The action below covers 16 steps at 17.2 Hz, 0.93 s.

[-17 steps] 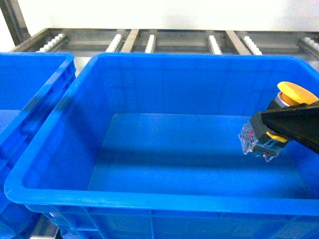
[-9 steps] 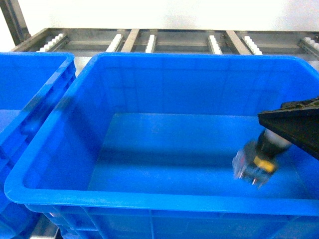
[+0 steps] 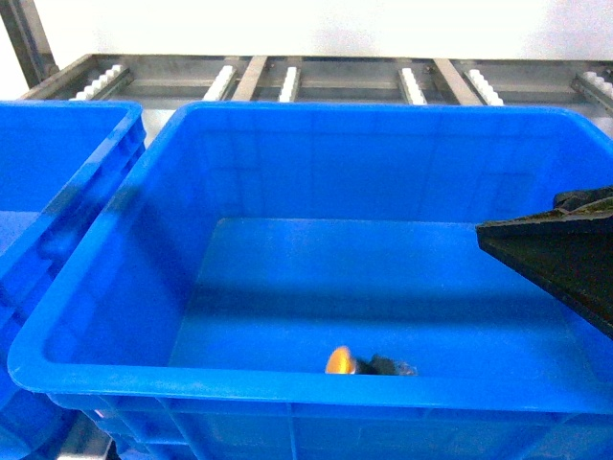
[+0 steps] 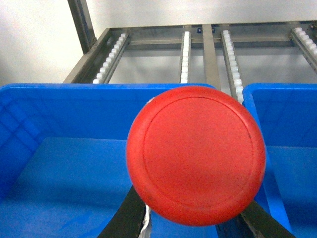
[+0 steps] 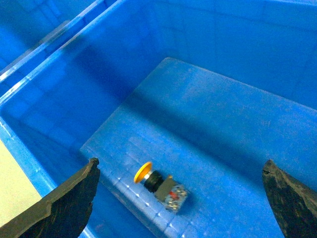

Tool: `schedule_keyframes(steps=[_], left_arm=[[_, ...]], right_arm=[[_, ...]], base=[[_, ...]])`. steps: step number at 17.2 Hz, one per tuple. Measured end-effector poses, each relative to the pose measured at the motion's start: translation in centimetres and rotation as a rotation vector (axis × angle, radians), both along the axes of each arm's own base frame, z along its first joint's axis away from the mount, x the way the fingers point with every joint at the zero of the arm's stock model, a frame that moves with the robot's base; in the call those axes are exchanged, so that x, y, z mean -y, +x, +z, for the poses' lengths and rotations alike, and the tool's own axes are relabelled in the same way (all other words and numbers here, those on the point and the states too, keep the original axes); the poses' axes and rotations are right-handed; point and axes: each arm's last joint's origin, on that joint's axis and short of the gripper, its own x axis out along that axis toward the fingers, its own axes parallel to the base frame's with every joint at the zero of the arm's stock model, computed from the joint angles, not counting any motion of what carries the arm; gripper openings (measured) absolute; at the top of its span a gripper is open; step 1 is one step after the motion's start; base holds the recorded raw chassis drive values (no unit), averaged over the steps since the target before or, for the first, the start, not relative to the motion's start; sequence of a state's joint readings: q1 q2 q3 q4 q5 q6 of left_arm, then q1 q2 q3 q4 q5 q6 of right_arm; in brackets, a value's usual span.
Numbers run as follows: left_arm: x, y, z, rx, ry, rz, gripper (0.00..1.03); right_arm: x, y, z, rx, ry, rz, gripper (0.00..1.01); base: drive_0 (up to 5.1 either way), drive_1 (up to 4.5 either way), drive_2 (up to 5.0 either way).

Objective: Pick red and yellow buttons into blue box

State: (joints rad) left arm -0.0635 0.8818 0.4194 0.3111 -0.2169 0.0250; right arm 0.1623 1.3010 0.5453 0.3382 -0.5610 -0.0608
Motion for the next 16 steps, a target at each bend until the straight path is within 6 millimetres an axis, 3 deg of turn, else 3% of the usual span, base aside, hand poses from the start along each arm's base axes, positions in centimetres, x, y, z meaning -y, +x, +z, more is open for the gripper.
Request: schedule_keyframes(steps=[2, 7, 9, 11, 16], left_arm=[[1.1, 0.7, -0.2, -0.032, -0.017, -0.038, 0.24], [8.9, 5.0, -1.5, -0.191, 0.013, -0.256, 0.24], [10.7, 6.2, -2.4, -0.24, 0.038, -0.259, 0.24], [12.2, 6.8, -3.9, -0.31, 0.049, -0.278, 0.24], [16.6, 6.9, -5.1, -0.375, 0.066, -0.366, 0.24]], right_arm=[[0.0, 0.0, 0.0, 0.0, 0.0, 0.0, 0.98], [0.0, 0.0, 0.0, 0.001, 0.0, 0.0, 0.98], [0.0, 0.0, 0.0, 0.001, 0.0, 0.001, 0.98], [0.0, 0.0, 0.0, 0.001, 0.0, 0.0, 0.98], [0.0, 0.0, 0.0, 0.001, 0.0, 0.0, 0.98]], base=[[0.0, 0.0, 0.0], [0.0, 0.0, 0.0], [0.0, 0.0, 0.0], [0.0, 0.0, 0.0], [0.0, 0.0, 0.0]])
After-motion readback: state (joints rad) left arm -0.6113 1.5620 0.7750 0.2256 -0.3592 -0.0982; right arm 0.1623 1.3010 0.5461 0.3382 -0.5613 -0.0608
